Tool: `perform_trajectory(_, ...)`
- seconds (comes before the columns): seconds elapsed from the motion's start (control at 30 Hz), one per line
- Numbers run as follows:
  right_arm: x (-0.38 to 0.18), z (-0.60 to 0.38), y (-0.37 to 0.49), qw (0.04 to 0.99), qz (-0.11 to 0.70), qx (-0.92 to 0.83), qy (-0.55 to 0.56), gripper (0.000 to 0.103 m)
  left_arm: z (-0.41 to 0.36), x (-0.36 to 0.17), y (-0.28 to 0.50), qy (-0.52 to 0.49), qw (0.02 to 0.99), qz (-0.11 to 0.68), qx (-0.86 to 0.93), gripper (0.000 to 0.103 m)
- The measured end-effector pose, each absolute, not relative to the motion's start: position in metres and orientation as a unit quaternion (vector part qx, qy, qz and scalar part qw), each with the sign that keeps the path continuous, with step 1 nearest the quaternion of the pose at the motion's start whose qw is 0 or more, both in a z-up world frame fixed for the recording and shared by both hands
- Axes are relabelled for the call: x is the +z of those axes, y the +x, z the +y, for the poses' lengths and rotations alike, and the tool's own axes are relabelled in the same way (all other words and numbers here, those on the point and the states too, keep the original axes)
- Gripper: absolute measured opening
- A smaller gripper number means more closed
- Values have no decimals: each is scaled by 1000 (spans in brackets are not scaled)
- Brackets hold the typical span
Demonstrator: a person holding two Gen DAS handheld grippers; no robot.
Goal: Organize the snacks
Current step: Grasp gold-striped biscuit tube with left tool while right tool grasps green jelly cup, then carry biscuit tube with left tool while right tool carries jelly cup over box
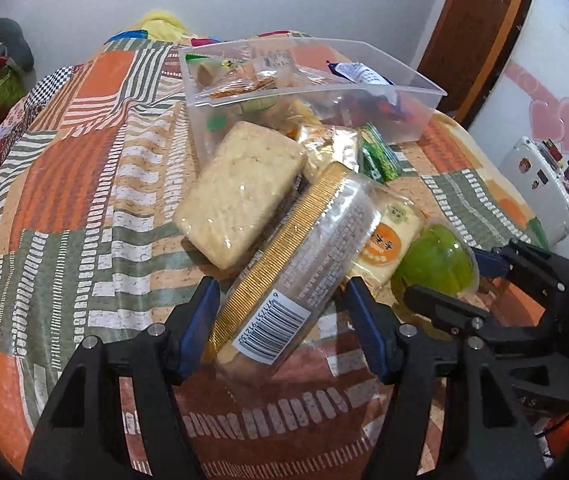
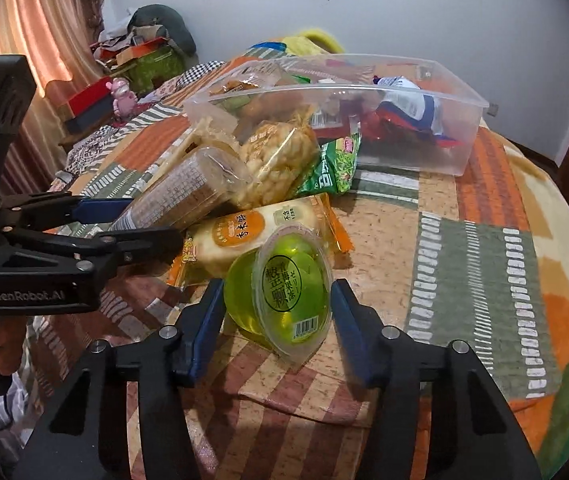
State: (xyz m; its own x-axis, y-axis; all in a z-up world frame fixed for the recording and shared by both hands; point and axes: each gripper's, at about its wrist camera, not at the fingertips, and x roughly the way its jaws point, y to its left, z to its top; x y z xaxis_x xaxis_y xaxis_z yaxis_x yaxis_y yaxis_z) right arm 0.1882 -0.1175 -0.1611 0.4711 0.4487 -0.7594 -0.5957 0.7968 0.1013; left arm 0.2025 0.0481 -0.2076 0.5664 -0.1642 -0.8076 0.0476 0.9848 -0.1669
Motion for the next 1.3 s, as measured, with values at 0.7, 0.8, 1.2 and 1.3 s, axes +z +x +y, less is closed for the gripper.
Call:
perform_trajectory(0.7,-146,-168,186,858,414,303,-15,40,28,-217,210,-94,871,473,-96,44)
perform_trajectory(0.8,-145,-168,186,858,414,304,-16,40,29,-212,202,-88,875,466,-94,39)
perform_trajectory(1.2,-117,-179,195,874,384,299,0,40,24,-164,189,-69,899,422,-94,36)
perform_trajectory(1.3,-106,-180,201,882,368,295,0,40,23,-148,196,-64,907,405,-93,36)
